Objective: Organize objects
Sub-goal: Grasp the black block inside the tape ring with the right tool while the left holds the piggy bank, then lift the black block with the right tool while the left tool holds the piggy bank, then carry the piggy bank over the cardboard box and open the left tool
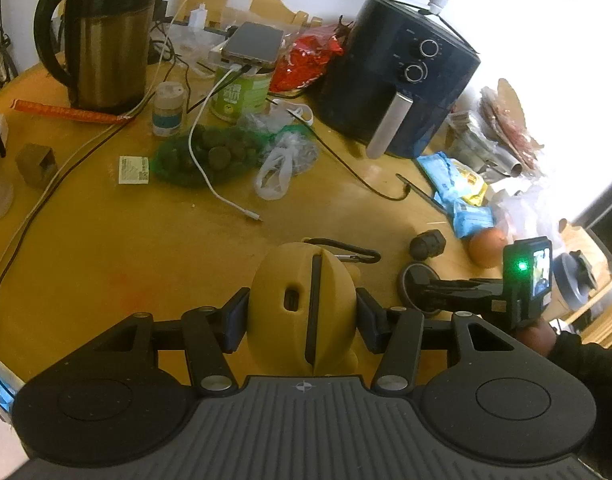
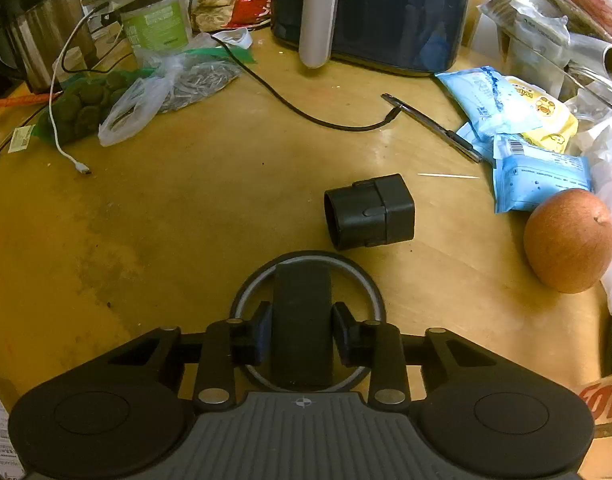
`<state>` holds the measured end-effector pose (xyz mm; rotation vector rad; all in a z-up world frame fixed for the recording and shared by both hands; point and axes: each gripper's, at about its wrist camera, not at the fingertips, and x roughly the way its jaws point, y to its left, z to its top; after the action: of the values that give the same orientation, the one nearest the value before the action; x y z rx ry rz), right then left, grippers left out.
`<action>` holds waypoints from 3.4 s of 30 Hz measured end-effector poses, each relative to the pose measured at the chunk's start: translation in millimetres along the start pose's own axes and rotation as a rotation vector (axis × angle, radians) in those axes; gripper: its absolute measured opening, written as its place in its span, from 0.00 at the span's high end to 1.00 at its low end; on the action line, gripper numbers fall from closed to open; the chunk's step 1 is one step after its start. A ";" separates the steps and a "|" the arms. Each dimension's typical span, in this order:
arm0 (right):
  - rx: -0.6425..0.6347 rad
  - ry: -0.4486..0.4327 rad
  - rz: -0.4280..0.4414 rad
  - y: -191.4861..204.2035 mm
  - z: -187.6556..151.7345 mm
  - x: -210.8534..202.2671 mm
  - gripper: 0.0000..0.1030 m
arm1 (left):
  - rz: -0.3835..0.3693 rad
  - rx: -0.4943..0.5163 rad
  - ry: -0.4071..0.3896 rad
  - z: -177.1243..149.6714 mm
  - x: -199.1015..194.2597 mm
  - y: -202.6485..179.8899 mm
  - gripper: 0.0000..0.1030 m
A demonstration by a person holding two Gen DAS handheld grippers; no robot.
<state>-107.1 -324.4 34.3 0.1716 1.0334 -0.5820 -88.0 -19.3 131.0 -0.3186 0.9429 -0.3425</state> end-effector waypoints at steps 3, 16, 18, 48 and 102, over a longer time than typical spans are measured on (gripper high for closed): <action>0.002 -0.001 -0.004 1.1 -0.3 0.0 0.66 | -0.003 0.005 0.002 0.2 1.5 -1.2 0.48; 0.024 -0.034 0.011 2.0 5.7 -22.5 0.67 | -0.035 0.064 -0.003 6.9 0.1 -13.5 0.48; 0.039 -0.040 0.015 1.3 6.3 -27.4 0.67 | -0.036 0.068 -0.002 8.1 0.0 -13.2 0.48; 0.201 -0.094 0.030 5.1 -17.3 -106.6 0.67 | -0.158 0.202 0.032 16.8 7.7 -30.4 0.48; 0.446 -0.086 0.024 55.5 -137.7 -210.1 0.67 | -0.409 0.454 0.291 -71.7 0.1 -71.8 0.47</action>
<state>-261.3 -144.3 134.2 0.5460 0.8060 -0.7865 -157.7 -92.3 121.0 -0.0394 1.0500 -0.9813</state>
